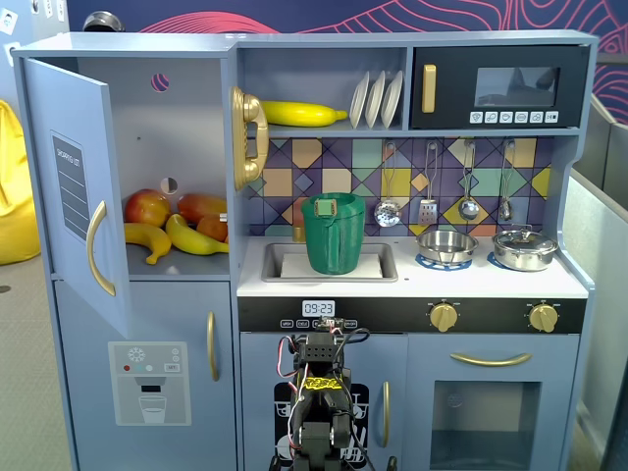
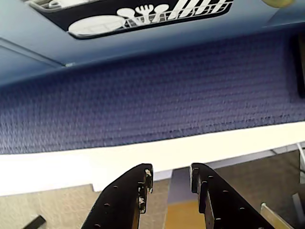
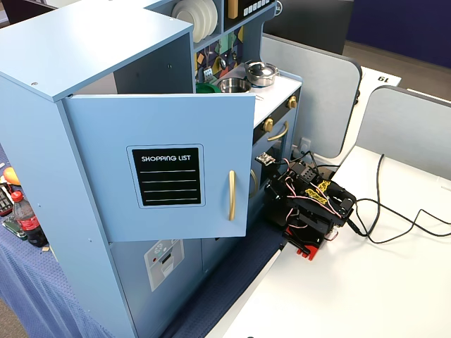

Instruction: Open the left cabinet door

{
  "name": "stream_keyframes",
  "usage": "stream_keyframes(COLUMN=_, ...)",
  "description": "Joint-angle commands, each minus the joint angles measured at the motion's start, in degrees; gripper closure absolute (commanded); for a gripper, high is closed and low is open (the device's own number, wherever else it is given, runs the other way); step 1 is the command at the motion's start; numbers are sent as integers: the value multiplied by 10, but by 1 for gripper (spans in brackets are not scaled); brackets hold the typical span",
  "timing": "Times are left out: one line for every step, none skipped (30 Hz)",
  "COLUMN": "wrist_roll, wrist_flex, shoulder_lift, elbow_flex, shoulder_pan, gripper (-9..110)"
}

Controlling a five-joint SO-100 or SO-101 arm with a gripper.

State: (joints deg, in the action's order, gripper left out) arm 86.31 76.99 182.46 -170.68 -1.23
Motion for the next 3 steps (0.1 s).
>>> stream_keyframes(wrist_roll=4, wrist_flex=108, shoulder_lift=-4, elbow_flex=-11, shoulder_pan=-5, gripper=100)
stream_keyframes(wrist_roll=4, wrist_flex=108, shoulder_lift=-4, elbow_flex=-11, shoulder_pan=-5, gripper=100)
stream_keyframes(wrist_roll=4, wrist_flex=108, shoulder_lift=-4, elbow_flex=-11, shoulder_pan=-5, gripper=100)
